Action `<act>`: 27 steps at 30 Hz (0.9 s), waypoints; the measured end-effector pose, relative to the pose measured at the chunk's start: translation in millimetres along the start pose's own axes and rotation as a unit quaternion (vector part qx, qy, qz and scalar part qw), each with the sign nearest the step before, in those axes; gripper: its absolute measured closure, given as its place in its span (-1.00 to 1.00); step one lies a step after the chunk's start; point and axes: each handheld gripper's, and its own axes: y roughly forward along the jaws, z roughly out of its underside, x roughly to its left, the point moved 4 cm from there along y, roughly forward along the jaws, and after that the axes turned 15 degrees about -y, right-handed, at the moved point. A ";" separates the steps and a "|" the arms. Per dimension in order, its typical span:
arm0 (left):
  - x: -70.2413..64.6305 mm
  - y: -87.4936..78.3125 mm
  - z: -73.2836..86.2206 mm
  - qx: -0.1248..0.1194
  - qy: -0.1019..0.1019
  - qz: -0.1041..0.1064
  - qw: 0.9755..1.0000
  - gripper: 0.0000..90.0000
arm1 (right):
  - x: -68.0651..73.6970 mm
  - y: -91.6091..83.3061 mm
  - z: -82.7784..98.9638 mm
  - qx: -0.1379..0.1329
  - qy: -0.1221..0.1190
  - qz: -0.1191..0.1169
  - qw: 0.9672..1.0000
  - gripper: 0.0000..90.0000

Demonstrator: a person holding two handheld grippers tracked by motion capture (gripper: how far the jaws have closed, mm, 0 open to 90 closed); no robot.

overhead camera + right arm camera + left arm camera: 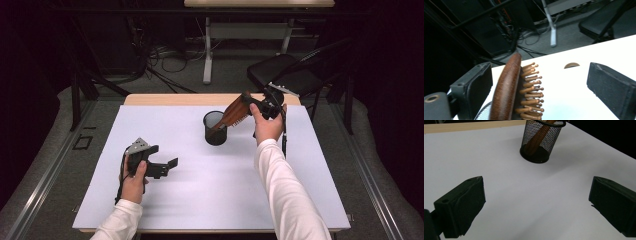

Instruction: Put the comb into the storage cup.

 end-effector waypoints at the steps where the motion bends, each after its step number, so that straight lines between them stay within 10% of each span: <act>1: 0.1 0.0 0.0 0.000 0.000 0.000 1.000 -0.98 | -0.6 -0.8 -1.0 -0.004 0.004 -0.004 1.000 -0.87; 27: 0.5 -0.4 0.1 -0.001 -0.002 -0.001 1.000 -0.98 | -9.1 -23.7 -18.6 -0.002 -0.016 -0.027 1.000 -1.00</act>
